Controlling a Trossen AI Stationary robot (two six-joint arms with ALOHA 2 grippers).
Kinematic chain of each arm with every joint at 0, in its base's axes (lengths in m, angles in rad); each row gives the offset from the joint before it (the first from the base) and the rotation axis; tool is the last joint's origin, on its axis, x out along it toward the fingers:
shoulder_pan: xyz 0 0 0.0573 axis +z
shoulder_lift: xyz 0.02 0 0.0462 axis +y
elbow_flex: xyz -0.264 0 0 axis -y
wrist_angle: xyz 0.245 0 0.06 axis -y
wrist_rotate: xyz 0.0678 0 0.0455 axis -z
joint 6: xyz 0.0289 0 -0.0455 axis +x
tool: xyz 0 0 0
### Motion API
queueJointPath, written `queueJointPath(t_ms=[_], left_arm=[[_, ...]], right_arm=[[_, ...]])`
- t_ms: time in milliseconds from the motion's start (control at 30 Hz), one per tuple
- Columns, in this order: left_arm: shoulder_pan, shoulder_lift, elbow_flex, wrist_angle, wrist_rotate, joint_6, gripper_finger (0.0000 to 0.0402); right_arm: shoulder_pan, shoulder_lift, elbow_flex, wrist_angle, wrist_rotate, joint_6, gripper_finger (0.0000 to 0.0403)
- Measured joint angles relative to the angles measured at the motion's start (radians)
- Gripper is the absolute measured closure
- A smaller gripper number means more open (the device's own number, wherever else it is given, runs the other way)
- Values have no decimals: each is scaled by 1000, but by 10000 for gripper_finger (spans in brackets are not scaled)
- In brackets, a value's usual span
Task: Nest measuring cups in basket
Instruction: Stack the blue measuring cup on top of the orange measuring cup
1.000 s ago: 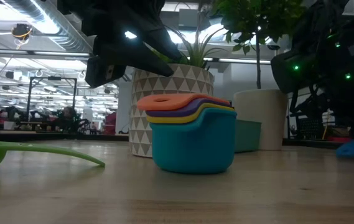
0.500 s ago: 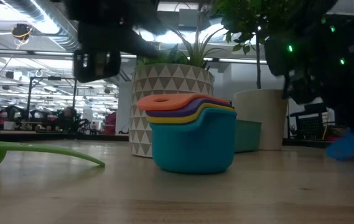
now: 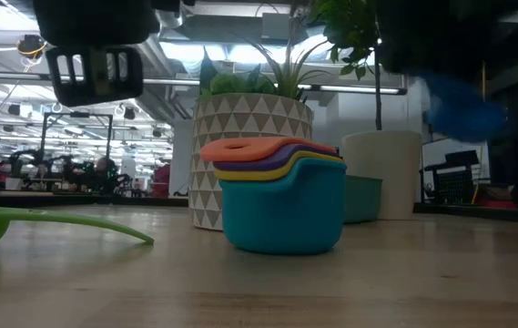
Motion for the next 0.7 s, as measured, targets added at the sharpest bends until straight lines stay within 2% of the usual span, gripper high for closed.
queueJointPath(t_ms=[300,700], left_arm=[[-5,0,0,0,-36,0,319],[-5,0,-1,0,-44,5,319]], right_arm=[[74,11,37,333,1,-311,387],[108,178,37,685,-28,-523,386]])
